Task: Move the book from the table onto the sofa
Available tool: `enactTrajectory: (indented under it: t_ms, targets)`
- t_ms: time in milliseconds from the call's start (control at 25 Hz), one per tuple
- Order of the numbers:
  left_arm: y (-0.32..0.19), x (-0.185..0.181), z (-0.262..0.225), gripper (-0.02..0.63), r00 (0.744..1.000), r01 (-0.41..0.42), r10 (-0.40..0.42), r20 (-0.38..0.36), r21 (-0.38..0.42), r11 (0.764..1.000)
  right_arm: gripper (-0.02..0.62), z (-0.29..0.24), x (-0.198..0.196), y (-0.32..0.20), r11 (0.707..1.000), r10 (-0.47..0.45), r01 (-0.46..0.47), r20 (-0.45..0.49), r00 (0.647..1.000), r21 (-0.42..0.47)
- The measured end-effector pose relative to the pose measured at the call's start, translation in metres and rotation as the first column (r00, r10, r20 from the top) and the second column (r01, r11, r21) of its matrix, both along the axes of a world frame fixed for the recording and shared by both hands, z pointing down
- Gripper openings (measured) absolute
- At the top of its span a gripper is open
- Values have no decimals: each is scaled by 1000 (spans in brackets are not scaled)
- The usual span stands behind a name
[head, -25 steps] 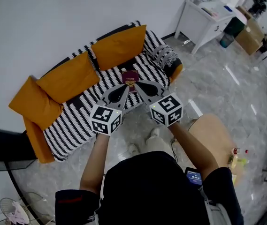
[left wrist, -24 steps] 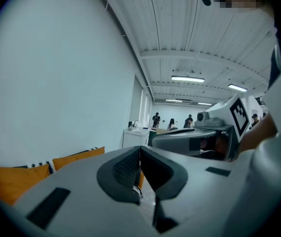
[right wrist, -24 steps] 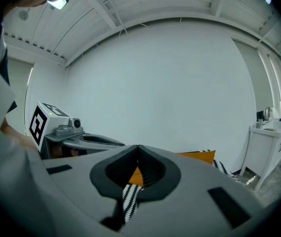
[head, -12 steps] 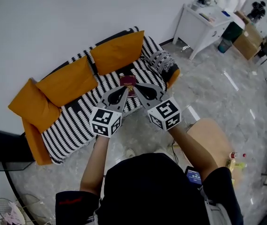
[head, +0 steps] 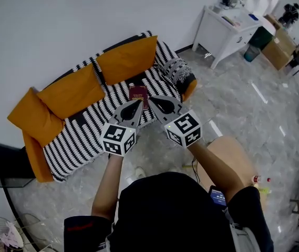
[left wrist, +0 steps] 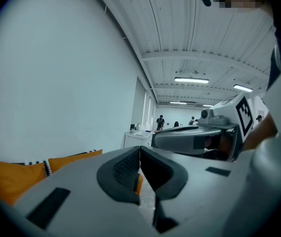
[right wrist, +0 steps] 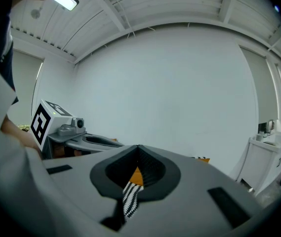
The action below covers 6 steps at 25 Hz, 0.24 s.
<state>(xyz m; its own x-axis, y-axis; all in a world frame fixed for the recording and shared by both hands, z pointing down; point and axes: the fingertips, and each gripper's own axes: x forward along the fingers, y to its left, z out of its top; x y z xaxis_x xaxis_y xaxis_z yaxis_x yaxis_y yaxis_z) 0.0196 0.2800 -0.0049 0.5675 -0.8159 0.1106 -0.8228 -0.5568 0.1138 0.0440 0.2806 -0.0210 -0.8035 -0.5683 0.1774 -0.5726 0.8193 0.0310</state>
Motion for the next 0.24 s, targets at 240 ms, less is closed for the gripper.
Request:
enactTrajectory:
  t_ms: [240]
  targets:
    - [-9,13,-4,17,1000,18,-18,-6,-5,1000,17,-4,16,-8,1000,-7,7,12,1000,-9]
